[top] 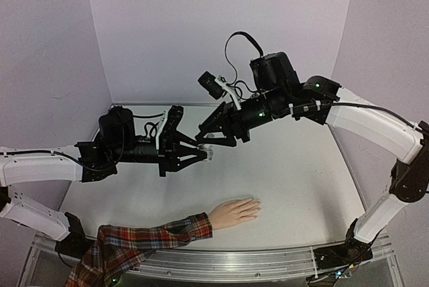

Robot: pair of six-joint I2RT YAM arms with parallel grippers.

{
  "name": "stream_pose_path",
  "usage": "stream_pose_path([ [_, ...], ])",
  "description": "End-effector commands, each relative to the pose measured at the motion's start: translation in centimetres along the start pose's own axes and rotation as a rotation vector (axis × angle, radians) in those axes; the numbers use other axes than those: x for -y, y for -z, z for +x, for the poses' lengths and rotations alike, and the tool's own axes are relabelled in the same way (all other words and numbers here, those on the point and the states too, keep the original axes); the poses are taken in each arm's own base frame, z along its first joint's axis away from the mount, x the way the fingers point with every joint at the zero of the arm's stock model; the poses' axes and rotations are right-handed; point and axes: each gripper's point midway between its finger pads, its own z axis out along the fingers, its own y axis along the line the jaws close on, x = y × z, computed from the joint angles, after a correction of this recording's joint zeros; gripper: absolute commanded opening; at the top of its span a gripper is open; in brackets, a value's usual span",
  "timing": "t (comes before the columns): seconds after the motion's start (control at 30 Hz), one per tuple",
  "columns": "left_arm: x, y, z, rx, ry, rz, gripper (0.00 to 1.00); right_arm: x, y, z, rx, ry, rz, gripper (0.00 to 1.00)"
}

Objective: Paint the nails

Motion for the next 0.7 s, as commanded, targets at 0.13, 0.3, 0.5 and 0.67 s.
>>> stream_pose_path([
  [0.13, 0.5, 0.6, -3.9, 0.091, -0.075, 0.007, 0.00, 0.2, 1.5, -0.2, 0.054, -0.021, -0.001, 0.39],
  [0.3, 0.5, 0.5, -3.9, 0.091, -0.075, 0.012, 0.00, -0.2, 1.5, -0.3, 0.069, -0.023, -0.027, 0.26],
  [0.5, -1.0, 0.3, -4.6, 0.103, -0.048, -0.067, 0.00, 0.6, 0.6, -0.1, 0.060, -0.053, -0.015, 0.04],
  [0.67, -5.6, 1.4, -7.0, 0.172, 0.021, -0.338, 0.00, 2.2, -0.8, 1.4, 0.026, -0.121, 0.071, 0.00],
])
